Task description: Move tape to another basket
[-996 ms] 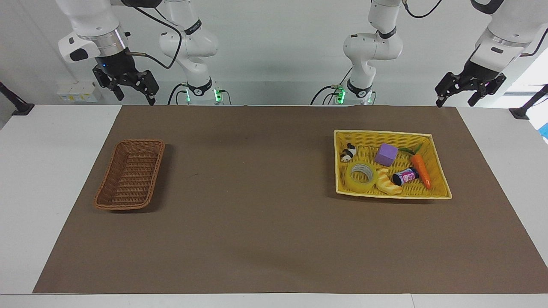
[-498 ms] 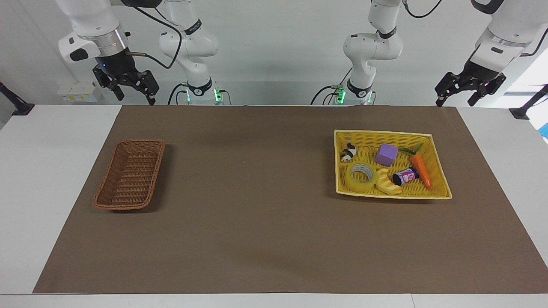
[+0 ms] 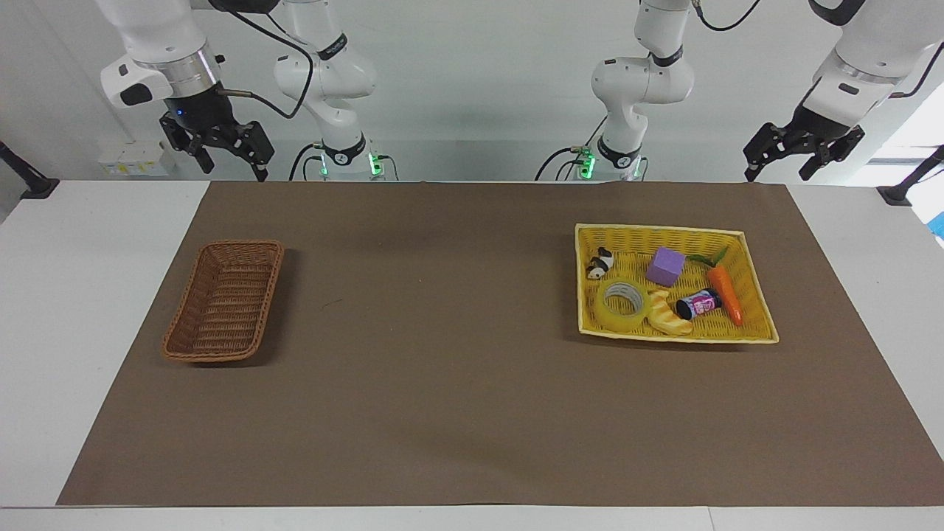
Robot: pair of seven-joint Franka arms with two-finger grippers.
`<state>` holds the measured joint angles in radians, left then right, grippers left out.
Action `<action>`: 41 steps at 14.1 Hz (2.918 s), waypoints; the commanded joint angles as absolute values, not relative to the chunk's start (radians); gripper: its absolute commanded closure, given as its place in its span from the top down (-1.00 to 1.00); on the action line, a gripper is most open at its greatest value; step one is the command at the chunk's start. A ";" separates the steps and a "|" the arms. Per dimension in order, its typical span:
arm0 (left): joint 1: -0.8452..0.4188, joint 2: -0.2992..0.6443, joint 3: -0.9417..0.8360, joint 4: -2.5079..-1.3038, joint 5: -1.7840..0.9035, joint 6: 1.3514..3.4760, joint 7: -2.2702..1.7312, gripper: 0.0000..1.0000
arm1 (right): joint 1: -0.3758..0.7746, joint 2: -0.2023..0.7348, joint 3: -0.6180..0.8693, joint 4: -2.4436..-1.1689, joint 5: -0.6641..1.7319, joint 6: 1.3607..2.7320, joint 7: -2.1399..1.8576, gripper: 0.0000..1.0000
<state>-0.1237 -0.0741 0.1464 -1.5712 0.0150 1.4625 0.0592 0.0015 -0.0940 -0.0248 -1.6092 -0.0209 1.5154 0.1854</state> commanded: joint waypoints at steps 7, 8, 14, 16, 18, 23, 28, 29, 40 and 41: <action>-0.204 -0.150 0.149 -1.746 0.020 1.637 -0.257 1.00 | -0.011 -0.103 -0.020 -1.608 0.000 1.500 0.175 1.00; -0.219 -0.144 0.150 -1.753 0.023 1.667 -0.267 1.00 | -0.011 -0.103 -0.018 -1.608 0.000 1.500 0.175 1.00; -0.233 -0.149 0.147 -1.798 0.026 1.686 -0.270 1.00 | -0.011 -0.103 -0.020 -1.608 0.000 1.500 0.175 1.00; -0.274 -0.152 0.144 -1.836 0.025 1.715 -0.273 1.00 | -0.011 -0.103 -0.018 -1.608 0.000 1.500 0.175 1.00; -0.291 -0.153 0.143 -1.867 0.025 1.755 -0.268 1.00 | -0.011 -0.103 -0.018 -1.608 0.000 1.500 0.175 1.00; -0.307 -0.141 0.144 -1.850 0.026 1.775 -0.256 1.00 | -0.011 -0.103 -0.020 -1.608 0.000 1.500 0.175 1.00; -0.307 -0.138 0.143 -1.867 0.023 1.814 -0.378 1.00 | -0.011 -0.101 -0.018 -1.608 0.000 1.500 0.175 1.00; -0.307 -0.129 0.143 -1.881 0.023 1.845 -0.396 1.00 | -0.011 -0.101 -0.020 -1.608 0.000 1.500 0.175 1.00; -0.333 0.050 0.144 -2.051 0.025 2.134 -0.811 1.00 | -0.011 -0.103 -0.018 -1.608 0.000 1.500 0.175 1.00; -0.354 0.058 0.144 -2.081 0.025 2.170 -0.856 1.00 | -0.011 -0.103 -0.020 -1.608 0.000 1.500 0.175 1.00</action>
<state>-0.3098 0.0326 0.1312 -2.0476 0.0152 2.1109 -0.7660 0.0015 -0.0940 -0.0248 -1.6092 -0.0209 1.5154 0.1854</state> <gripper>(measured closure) 0.000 0.000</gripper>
